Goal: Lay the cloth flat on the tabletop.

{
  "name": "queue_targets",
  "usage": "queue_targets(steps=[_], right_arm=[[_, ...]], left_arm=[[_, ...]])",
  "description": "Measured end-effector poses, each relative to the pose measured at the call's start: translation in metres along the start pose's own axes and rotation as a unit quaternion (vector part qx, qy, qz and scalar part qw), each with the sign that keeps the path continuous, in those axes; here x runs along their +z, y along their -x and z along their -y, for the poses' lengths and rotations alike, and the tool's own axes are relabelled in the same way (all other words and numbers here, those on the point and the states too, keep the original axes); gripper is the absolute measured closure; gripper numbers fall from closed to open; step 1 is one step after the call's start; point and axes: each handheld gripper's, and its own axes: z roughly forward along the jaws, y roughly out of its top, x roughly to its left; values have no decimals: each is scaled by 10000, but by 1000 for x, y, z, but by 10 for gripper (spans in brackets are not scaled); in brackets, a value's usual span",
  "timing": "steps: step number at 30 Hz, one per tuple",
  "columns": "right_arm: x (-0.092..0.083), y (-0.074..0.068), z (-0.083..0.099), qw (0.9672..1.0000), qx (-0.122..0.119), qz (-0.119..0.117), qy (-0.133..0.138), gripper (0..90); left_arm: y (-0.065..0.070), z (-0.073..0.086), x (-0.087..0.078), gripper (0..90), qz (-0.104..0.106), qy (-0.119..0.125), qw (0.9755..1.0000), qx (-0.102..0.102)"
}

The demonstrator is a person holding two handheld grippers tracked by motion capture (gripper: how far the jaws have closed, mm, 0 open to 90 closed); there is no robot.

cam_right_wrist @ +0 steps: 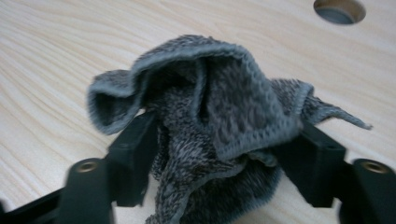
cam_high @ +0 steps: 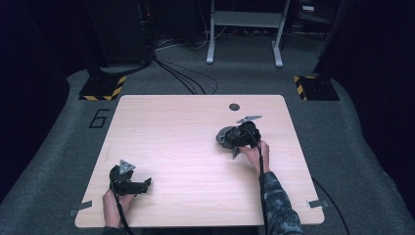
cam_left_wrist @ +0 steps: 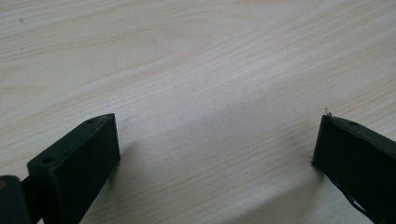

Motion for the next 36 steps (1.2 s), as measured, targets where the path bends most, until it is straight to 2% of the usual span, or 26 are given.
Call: queue_targets(steps=[1, 3, 4, 5, 6, 7, 8, 9, 10, 11, 14, 16, 22, 30, 36], right_arm=[[0, 0, 0, 10000, 0, 0, 0, 382], [2, 3, 2, 9999, 92, -96, -83, 474], [2, 3, 2, 9999, 92, -96, -83, 474], [4, 4, 4, 9998, 114, -129, -105, 556], [4, 4, 4, 9998, 114, -129, -105, 556], [4, 5, 5, 9998, 110, -127, -108, 598], [5, 6, 6, 9998, 131, -154, -82, 667], [5, 6, 6, 9998, 131, -154, -82, 667], [4, 5, 7, 9998, 141, -129, 30, 712], [3, 4, 8, 9999, 52, -111, 41, 720], [1, 3, 8, 9999, 12, -105, 17, 724], [-3, 2, 7, 9998, 26, -138, 108, 737], [-17, -4, 3, 9996, -131, -149, 199, 742], [-51, -31, -4, 9976, -504, -80, 466, 742], [-70, -51, 1, 9957, -688, -199, 590, 738]], left_arm=[[0, 0, 0, 3, 0, 0, 10000, 0], [0, 0, 0, 3, -3, 13, 10000, -2], [0, 0, 0, 3, -3, 13, 10000, -2], [0, 0, 0, 3, -3, 11, 10000, -1], [0, 0, 0, 3, -3, 11, 10000, -1], [0, 0, 0, 3, -5, 13, 10000, -4], [0, 0, 0, 3, -5, 12, 10000, -3], [0, 0, 0, 3, -5, 12, 10000, -3], [0, 0, 0, 3, -4, 12, 10000, -2], [0, 0, 0, 3, -4, 12, 10000, -2], [0, 0, 0, 3, -4, 11, 10000, -2], [0, 0, 0, 3, -3, 13, 10000, -3], [0, 0, 0, 3, 2, -9, 10000, 1], [1, 0, 0, 3, -9, 39, 10000, -34], [1, 0, 1, 3, -8, 39, 10000, -35]])
